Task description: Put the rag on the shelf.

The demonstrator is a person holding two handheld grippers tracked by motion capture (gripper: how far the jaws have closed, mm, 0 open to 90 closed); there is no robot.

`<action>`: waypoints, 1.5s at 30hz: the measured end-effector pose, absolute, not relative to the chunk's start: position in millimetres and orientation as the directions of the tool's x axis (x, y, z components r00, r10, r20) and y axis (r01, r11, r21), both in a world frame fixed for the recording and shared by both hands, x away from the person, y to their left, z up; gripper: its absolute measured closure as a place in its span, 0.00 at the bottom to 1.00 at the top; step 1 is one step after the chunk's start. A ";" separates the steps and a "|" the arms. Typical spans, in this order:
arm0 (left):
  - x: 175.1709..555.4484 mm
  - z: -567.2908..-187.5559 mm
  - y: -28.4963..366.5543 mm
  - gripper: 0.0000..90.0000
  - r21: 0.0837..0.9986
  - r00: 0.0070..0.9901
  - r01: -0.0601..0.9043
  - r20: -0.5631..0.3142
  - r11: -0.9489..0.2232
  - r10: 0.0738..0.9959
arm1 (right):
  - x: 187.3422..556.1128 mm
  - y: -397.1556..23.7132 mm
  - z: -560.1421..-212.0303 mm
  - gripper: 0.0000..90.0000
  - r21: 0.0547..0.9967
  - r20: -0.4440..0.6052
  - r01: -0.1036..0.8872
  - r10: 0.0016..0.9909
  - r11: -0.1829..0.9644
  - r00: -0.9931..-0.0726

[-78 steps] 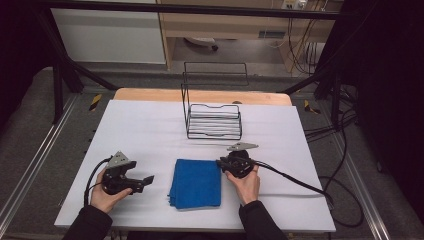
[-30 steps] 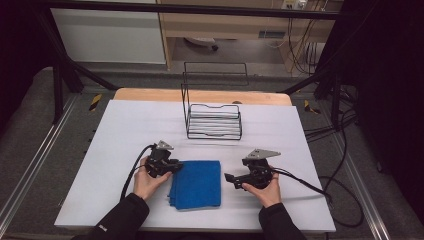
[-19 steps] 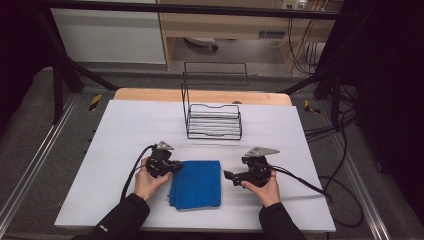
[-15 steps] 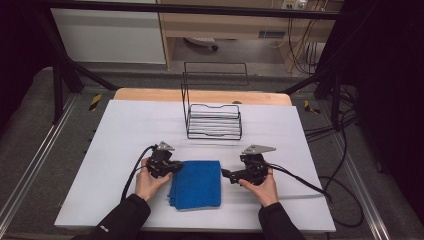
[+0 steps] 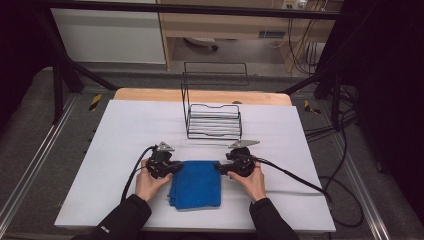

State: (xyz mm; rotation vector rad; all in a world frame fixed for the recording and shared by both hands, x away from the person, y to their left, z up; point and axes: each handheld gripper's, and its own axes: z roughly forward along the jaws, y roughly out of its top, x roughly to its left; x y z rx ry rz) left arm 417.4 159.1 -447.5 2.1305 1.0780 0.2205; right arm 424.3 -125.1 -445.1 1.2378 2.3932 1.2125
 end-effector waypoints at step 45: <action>409.4 -427.9 172.3 0.93 0.738 0.649 0.589 -0.189 -0.330 0.737 | 413.7 -124.3 -434.3 0.95 0.734 0.341 0.645 0.707 0.211 -0.619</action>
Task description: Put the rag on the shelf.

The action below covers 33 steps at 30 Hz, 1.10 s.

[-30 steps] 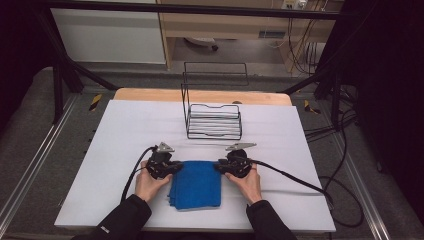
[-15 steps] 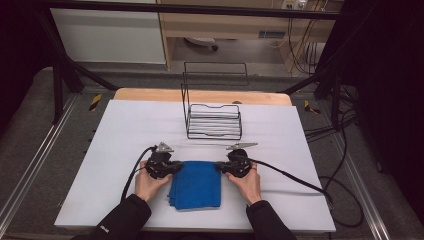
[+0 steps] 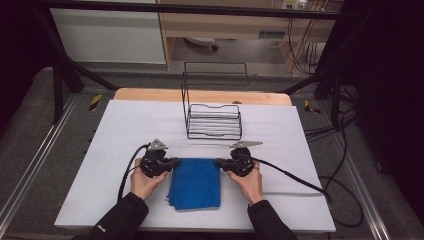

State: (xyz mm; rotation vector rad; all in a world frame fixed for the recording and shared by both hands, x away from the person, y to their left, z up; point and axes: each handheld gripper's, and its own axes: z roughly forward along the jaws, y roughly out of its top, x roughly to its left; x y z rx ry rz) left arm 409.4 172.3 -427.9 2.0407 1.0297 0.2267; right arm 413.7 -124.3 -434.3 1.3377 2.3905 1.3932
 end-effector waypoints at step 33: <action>379.7 -378.5 180.8 0.93 0.886 0.667 0.422 -0.159 -0.193 0.728 | 392.7 -135.4 -379.1 0.95 0.882 0.249 0.447 0.661 0.147 -0.708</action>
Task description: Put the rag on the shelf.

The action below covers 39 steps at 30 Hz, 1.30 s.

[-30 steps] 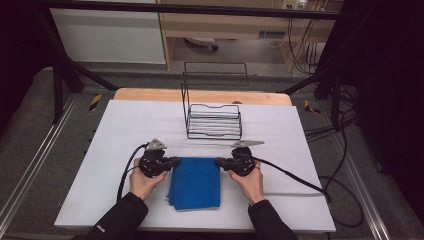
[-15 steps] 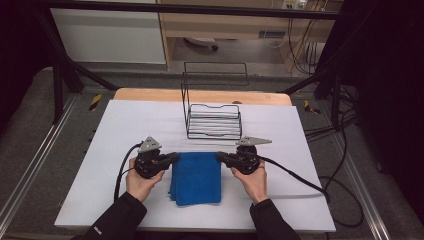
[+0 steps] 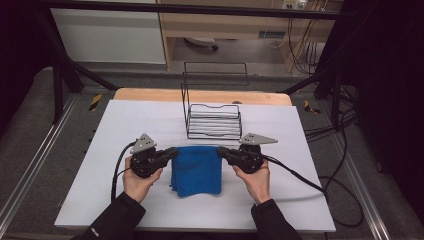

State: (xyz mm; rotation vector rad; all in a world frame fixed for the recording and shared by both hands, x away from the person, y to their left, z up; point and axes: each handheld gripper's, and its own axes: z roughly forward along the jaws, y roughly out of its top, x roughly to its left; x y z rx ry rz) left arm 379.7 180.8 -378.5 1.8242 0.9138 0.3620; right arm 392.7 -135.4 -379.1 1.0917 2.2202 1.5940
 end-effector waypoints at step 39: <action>367.4 -326.1 169.4 0.93 0.961 0.694 0.254 -0.100 -0.112 0.713 | 367.8 -149.5 -321.9 0.95 0.968 0.103 0.232 0.687 0.097 -0.719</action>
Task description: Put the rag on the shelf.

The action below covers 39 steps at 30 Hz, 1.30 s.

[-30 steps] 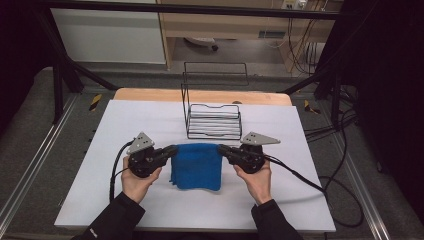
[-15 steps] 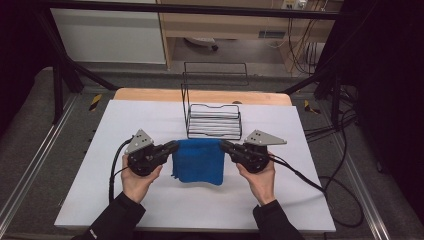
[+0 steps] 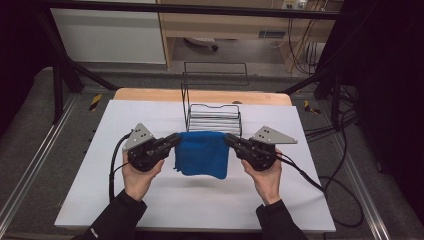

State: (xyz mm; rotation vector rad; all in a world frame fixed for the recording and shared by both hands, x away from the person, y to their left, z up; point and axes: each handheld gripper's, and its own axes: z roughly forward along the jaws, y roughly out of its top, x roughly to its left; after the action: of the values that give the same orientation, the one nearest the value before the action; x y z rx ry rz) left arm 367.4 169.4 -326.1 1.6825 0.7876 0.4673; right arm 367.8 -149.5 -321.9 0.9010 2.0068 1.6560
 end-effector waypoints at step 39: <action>402.1 -266.4 143.8 0.93 0.992 0.690 0.127 -0.094 0.009 0.718 | 386.9 -162.1 -258.2 0.95 0.999 0.041 0.054 0.777 -0.009 -0.628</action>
State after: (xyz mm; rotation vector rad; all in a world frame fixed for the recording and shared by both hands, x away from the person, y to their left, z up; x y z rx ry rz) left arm 402.1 143.8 -266.4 1.5187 0.7261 0.5316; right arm 386.9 -162.1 -258.2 0.8632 1.7198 1.6919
